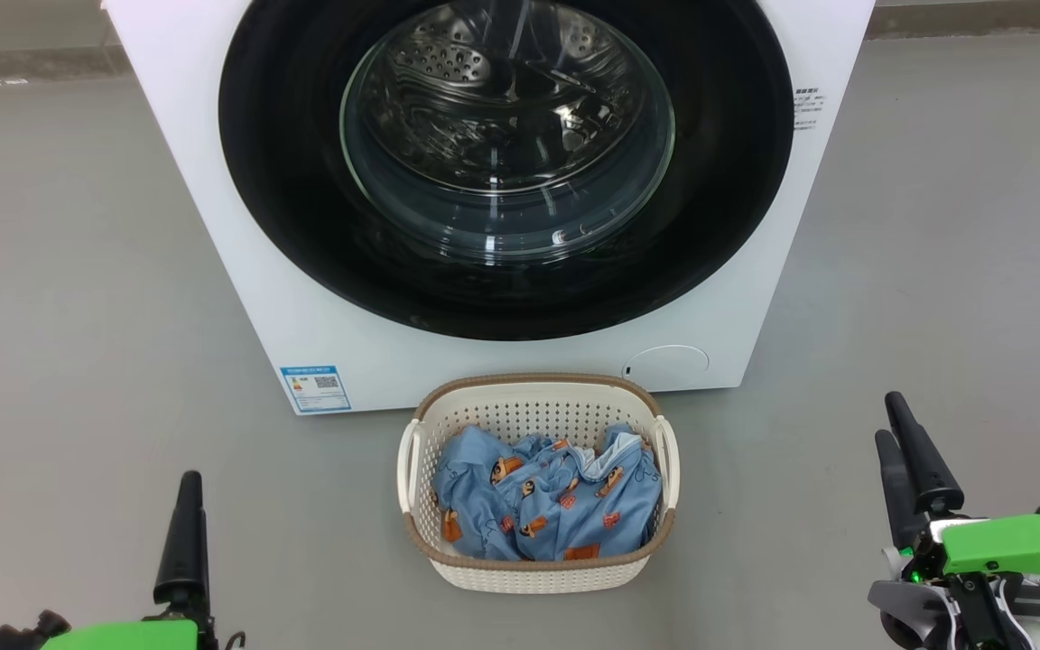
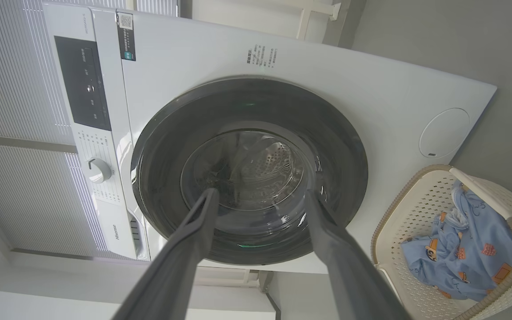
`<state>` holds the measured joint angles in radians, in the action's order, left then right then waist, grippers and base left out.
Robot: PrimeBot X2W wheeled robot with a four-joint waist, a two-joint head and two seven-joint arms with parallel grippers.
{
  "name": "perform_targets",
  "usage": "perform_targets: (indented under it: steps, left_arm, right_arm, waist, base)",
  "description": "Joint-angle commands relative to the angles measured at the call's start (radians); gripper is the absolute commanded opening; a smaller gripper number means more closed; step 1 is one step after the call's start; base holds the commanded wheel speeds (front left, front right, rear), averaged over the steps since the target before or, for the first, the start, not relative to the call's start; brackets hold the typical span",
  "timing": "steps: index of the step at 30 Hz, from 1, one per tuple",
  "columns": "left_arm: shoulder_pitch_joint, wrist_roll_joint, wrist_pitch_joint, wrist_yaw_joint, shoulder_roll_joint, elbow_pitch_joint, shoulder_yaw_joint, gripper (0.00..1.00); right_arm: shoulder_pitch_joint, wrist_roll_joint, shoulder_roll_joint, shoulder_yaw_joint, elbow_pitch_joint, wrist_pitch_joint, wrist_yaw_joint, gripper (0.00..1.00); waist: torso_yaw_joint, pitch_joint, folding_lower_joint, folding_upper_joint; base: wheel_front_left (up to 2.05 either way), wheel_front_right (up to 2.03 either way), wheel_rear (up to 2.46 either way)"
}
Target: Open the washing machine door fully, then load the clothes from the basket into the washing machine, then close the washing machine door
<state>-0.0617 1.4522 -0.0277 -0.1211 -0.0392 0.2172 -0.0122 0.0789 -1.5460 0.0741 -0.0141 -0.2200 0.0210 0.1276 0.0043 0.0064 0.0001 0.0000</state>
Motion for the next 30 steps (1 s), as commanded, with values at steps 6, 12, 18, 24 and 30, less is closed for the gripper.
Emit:
perform_targets:
  steps: [6, 12, 18, 24, 30]
  left_arm:
    - [-0.048, -0.082, -0.025, -0.005, -0.021, -0.047, -0.007, 1.0]
    - [-0.053, -0.18, -0.043, -0.005, -0.023, -0.044, -0.008, 1.0]
    - [-0.061, -0.264, -0.06, -0.006, -0.024, -0.042, -0.002, 1.0]
    - [-0.068, -0.349, -0.078, -0.006, -0.028, -0.04, 0.003, 1.0]
    - [-0.075, -0.437, -0.096, -0.006, -0.032, -0.034, 0.01, 1.0]
  right_arm:
    - [0.074, 0.043, 0.043, 0.049, 0.054, 0.029, 0.002, 1.0]
    - [0.087, 0.094, 0.063, 0.079, 0.055, 0.048, 0.002, 1.0]
    - [0.099, 0.177, 0.079, 0.094, 0.05, 0.066, 0.002, 1.0]
    - [0.109, 0.27, 0.085, 0.107, 0.046, 0.084, 0.002, 1.0]
    - [0.121, 0.39, 0.096, 0.119, 0.036, 0.102, 0.002, 1.0]
  waist:
    - [0.001, -0.001, -0.0001, 0.0]
    - [0.002, -0.001, -0.0001, 0.0]
    - [0.004, -0.002, -0.0001, 0.0]
    - [0.005, -0.004, -0.0001, 0.0]
    - [0.007, -0.005, -0.0001, 0.0]
  base:
    - [0.0, 0.0, 0.0]
    - [0.0, 0.0, 0.0]
    - [0.0, 0.0, 0.0]
    - [0.0, 0.0, 0.0]
    - [0.0, 0.0, 0.0]
